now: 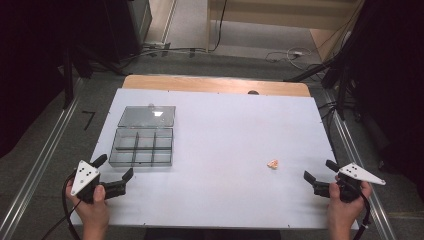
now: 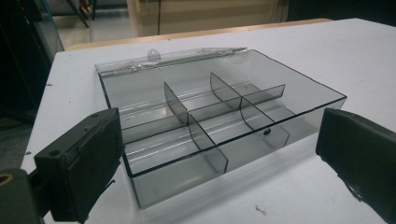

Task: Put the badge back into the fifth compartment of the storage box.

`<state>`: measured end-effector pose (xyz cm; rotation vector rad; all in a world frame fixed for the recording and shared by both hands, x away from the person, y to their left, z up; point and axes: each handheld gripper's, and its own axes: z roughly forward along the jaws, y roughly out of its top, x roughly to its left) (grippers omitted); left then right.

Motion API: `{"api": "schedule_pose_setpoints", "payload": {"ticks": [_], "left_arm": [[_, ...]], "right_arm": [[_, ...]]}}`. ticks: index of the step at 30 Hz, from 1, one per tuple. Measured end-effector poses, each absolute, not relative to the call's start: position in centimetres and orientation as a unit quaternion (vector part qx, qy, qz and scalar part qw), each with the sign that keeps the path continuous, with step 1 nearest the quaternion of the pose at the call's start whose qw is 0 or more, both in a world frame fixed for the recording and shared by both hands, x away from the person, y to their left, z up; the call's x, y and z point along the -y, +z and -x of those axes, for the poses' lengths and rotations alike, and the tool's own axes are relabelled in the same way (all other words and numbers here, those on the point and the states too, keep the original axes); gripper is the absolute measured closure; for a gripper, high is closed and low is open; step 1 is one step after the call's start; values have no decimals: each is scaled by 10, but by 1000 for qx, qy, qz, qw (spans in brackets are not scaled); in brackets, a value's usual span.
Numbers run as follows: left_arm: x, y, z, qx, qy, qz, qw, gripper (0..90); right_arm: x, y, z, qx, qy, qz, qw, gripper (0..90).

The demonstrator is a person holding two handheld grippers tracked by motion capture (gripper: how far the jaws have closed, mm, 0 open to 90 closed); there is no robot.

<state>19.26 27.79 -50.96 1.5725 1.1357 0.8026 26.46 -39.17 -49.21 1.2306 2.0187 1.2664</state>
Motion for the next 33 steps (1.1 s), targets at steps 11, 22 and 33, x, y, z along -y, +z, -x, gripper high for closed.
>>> {"api": "schedule_pose_setpoints", "payload": {"ticks": [11, 22, 33], "left_arm": [[-278, -510, -193, -468, 331, -650, 499, 11], [-278, -510, -192, -468, 331, -649, 500, 11], [-276, -510, -193, -463, 331, -656, 496, 11]], "right_arm": [[368, -469, -278, -766, 447, -414, 206, 0], [343, -452, -311, -789, 433, -400, 175, 0], [325, -456, -343, -825, 378, -397, 140, 0]]}}
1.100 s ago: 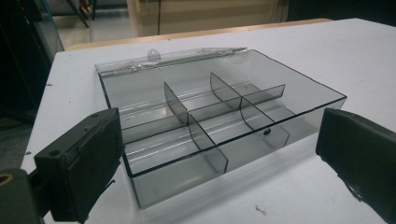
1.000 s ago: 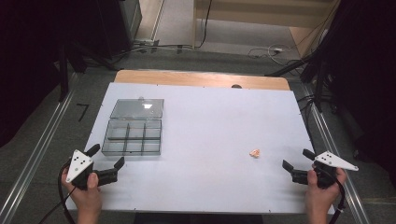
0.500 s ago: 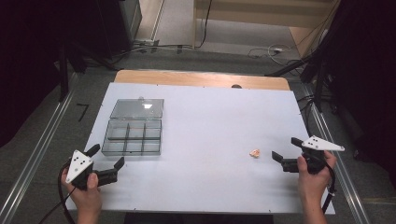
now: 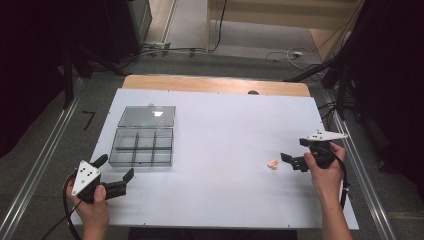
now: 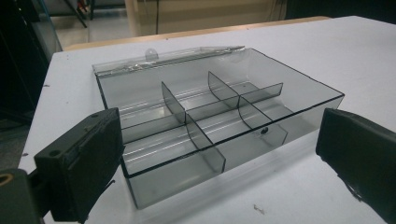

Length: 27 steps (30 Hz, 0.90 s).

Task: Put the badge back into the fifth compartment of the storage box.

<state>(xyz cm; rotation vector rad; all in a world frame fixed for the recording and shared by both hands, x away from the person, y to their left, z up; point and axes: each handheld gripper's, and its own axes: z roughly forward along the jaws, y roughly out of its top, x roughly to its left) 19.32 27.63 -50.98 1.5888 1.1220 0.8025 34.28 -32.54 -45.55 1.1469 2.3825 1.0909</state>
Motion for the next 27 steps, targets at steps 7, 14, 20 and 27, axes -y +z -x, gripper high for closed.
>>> {"api": "schedule_pose_setpoints", "payload": {"ticks": [7, 14, 20, 27], "left_arm": [[-275, -510, -194, -459, 331, -660, 494, 11], [-275, -510, -194, -458, 330, -661, 494, 11], [-274, -510, -194, -458, 330, -664, 491, 11], [-274, -510, -194, -457, 330, -665, 491, 11]], "right_arm": [[319, -463, -348, -840, 355, -388, 132, 122], [306, -474, -351, -864, 318, -376, 108, 280], [298, -483, -353, -872, 301, -368, 115, 301], [297, -487, -353, -875, 302, -361, 113, 368]]}}
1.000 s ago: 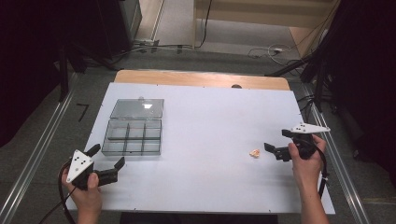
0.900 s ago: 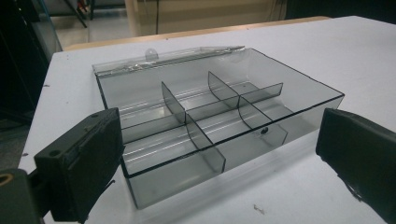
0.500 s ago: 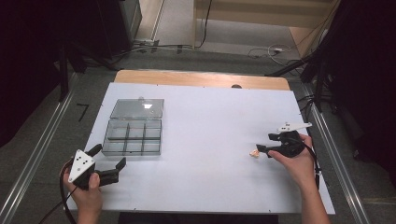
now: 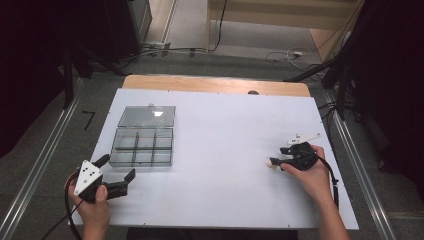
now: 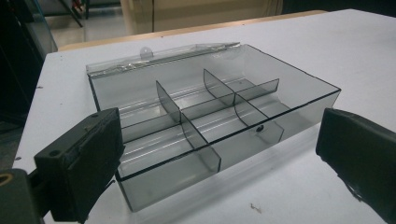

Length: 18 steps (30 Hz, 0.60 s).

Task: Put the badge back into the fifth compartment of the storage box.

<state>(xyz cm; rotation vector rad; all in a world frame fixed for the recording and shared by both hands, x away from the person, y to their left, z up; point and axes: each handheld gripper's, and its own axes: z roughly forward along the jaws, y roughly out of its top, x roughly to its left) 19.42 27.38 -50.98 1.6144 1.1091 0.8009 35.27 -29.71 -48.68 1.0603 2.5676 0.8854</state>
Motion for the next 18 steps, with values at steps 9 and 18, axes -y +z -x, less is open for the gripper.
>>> {"api": "schedule_pose_setpoints", "payload": {"ticks": [9, 18], "left_arm": [[-274, -510, -195, -458, 330, -667, 487, 11], [-273, -510, -195, -458, 330, -667, 487, 11]], "right_arm": [[295, -491, -351, -889, 301, -335, 79, 412], [295, -493, -347, -892, 300, -326, 89, 543]]}}
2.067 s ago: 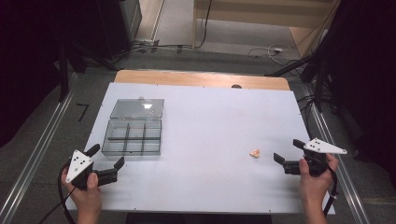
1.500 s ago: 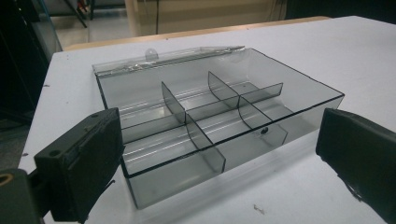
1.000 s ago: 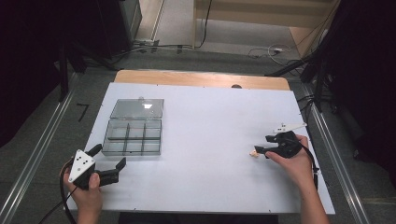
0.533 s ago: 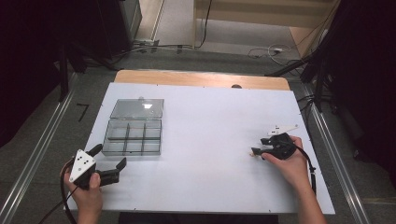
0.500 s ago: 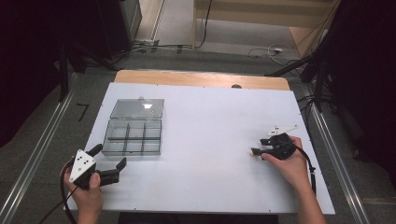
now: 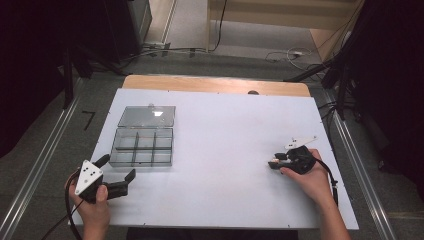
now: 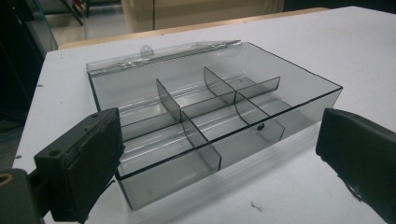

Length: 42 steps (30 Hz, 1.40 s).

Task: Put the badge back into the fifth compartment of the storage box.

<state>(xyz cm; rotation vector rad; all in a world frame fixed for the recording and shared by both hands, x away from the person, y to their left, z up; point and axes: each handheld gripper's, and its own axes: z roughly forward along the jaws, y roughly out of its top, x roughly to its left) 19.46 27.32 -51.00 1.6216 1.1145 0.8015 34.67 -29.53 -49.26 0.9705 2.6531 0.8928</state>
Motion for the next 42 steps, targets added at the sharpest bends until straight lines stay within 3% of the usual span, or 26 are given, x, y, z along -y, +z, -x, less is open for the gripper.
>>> {"api": "schedule_pose_setpoints", "payload": {"ticks": [12, 14, 15, 18, 30, 42], "left_arm": [[-272, -510, -195, -458, 330, -669, 484, 11], [-272, -510, -195, -458, 330, -669, 483, 11], [-272, -510, -195, -458, 330, -669, 483, 11], [-272, -510, -195, -458, 330, -669, 483, 11], [-273, -510, -194, -459, 331, -666, 486, 11], [-275, -510, -193, -461, 331, -661, 491, 11]], "right_arm": [[299, -494, -343, -895, 311, -310, 81, 630], [301, -493, -343, -894, 316, -310, 69, 687], [302, -494, -344, -894, 323, -305, 54, 765], [301, -496, -342, -896, 324, -300, 50, 788], [298, -494, -341, -887, 326, -324, 47, 794], [267, -481, -337, -886, 335, -315, 56, 794]]}}
